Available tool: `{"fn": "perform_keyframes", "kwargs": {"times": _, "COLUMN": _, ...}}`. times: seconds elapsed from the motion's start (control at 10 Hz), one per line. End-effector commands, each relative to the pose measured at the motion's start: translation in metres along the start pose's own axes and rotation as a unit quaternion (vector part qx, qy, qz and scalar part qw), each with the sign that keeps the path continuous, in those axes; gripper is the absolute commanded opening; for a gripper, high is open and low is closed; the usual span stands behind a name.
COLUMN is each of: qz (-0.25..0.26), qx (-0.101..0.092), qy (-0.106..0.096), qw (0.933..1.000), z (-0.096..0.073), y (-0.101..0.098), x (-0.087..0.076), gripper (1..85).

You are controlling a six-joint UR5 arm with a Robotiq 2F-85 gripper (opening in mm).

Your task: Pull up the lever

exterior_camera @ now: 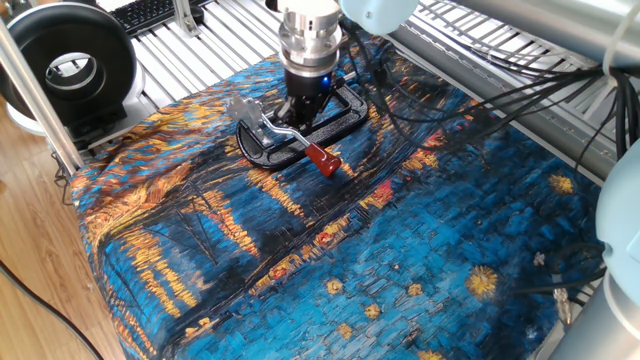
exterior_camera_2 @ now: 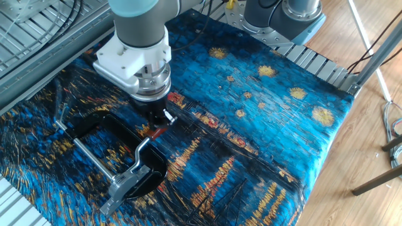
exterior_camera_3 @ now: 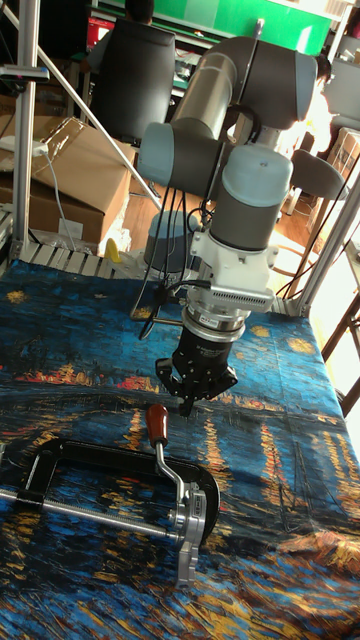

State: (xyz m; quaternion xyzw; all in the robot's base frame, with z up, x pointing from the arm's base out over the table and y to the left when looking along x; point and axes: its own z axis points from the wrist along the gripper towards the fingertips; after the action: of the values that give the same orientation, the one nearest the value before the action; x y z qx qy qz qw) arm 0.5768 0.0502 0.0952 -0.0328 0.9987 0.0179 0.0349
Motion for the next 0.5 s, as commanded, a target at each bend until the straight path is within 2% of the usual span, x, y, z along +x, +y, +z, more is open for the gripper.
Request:
{"fn": "perform_keyframes", "kwargs": {"times": 0.0, "qz": -0.013, "qx": 0.003, "qy": -0.009, "qw": 0.9999, "z": -0.001, "y": -0.002, "x": -0.005, "gripper": 1.7}}
{"fn": "perform_keyframes", "kwargs": {"times": 0.1, "qz": -0.028, "qx": 0.045, "qy": -0.026, "qw": 0.9983, "z": -0.001, "y": -0.025, "x": -0.015, "gripper": 1.7}}
{"fn": "perform_keyframes", "kwargs": {"times": 0.2, "qz": -0.026, "qx": 0.053, "qy": -0.034, "qw": 0.9977, "z": 0.007, "y": -0.037, "x": -0.026, "gripper": 1.7}}
{"fn": "perform_keyframes", "kwargs": {"times": 0.3, "qz": -0.011, "qx": 0.032, "qy": -0.030, "qw": 0.9990, "z": 0.017, "y": -0.031, "x": -0.030, "gripper": 1.7}}
{"fn": "perform_keyframes", "kwargs": {"times": 0.4, "qz": -0.014, "qx": 0.026, "qy": -0.032, "qw": 0.9991, "z": 0.026, "y": -0.031, "x": -0.038, "gripper": 4.3}}
